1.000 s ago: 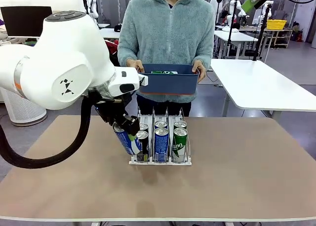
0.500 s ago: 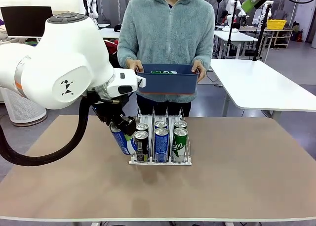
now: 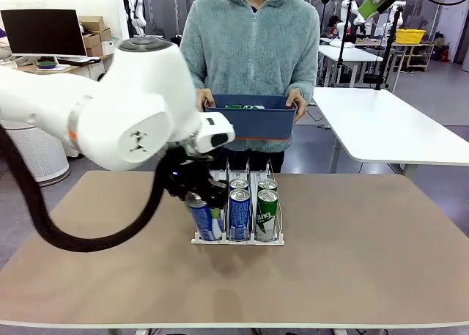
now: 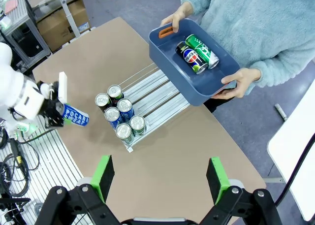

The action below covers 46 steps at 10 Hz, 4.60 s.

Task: Fill the beverage cans into the dispenser.
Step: Place the picked Ionic drink in the line of the Automatic Can Dispenser with the same cans.

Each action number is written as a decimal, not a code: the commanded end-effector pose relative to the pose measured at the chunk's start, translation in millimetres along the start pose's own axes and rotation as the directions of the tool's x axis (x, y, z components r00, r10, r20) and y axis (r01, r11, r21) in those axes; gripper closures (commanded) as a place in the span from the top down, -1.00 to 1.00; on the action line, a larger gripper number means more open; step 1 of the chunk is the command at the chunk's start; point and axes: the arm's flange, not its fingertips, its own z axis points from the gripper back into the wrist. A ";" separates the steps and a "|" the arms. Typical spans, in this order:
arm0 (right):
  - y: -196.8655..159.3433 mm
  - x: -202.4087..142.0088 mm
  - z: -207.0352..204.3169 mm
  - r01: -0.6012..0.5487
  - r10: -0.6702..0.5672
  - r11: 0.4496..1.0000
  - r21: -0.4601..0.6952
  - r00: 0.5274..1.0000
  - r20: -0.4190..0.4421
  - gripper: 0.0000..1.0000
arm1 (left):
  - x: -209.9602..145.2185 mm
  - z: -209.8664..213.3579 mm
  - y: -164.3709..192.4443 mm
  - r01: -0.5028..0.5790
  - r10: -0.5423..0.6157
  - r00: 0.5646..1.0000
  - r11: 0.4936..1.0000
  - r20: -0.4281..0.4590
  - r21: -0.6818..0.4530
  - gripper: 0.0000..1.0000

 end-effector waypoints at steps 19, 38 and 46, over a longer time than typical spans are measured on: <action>-1.0 -1.5 -0.4 -0.006 0.006 1.000 0.005 1.000 0.003 1.00 | 47.2 -41.0 -20.6 0.309 -0.306 0.945 0.951 0.112 -0.014 0.15; -1.0 -1.5 -0.4 -0.006 0.006 1.000 0.005 1.000 0.003 1.00 | 122.1 -84.9 39.2 0.246 -0.246 0.969 0.969 0.011 0.009 0.15; -1.0 -1.5 -0.4 -0.006 0.006 1.000 0.005 1.000 0.003 1.00 | 121.5 -90.2 20.5 0.234 -0.237 0.969 0.971 -0.072 -0.052 0.15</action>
